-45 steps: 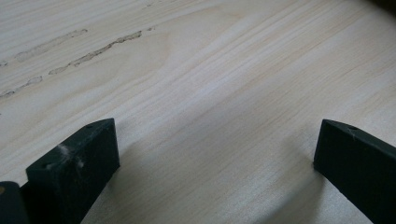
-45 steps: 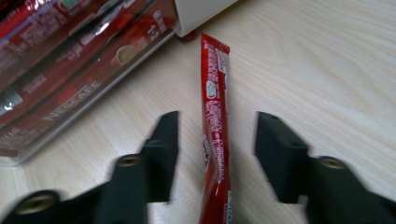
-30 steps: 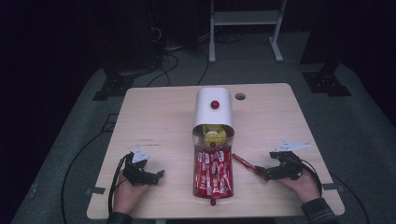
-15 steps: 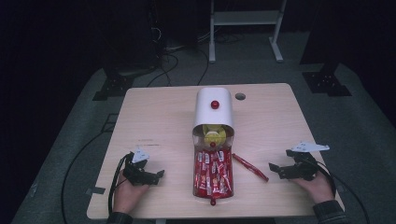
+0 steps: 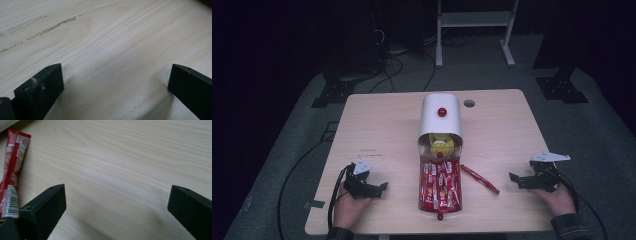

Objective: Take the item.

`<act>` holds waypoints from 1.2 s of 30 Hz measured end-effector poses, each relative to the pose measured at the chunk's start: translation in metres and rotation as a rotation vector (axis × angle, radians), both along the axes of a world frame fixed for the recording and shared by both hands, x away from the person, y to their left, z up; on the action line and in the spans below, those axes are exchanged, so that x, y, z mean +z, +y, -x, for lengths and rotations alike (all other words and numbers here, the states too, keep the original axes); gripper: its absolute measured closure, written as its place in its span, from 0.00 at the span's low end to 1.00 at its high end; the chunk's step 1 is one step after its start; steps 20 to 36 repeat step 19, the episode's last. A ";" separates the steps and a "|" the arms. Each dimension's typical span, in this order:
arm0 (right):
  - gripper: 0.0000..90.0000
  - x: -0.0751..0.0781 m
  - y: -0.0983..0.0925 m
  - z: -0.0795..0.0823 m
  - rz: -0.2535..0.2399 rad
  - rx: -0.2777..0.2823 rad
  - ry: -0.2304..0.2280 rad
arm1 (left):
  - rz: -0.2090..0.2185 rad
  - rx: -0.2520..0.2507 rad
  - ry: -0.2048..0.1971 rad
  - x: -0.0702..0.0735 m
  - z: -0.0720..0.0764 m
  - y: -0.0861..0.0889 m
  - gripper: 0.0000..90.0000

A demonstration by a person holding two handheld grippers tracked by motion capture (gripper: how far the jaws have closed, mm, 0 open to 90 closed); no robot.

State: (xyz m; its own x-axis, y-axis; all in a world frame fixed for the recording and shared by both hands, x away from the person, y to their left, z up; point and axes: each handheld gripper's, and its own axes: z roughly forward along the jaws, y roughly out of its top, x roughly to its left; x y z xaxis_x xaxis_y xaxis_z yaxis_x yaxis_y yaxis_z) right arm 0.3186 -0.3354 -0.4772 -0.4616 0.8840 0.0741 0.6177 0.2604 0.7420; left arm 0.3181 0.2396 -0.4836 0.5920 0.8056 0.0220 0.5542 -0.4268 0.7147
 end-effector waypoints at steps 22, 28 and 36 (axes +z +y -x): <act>0.02 -0.011 -0.007 -0.003 0.079 -0.040 0.003 | 0.000 0.000 0.000 0.000 0.000 0.000 0.00; 0.02 -0.011 -0.007 -0.003 0.079 -0.040 0.003 | 0.000 0.000 0.000 0.000 0.000 0.000 0.00; 0.02 -0.011 -0.007 -0.003 0.079 -0.040 0.003 | 0.000 0.000 0.000 0.000 0.000 0.000 0.00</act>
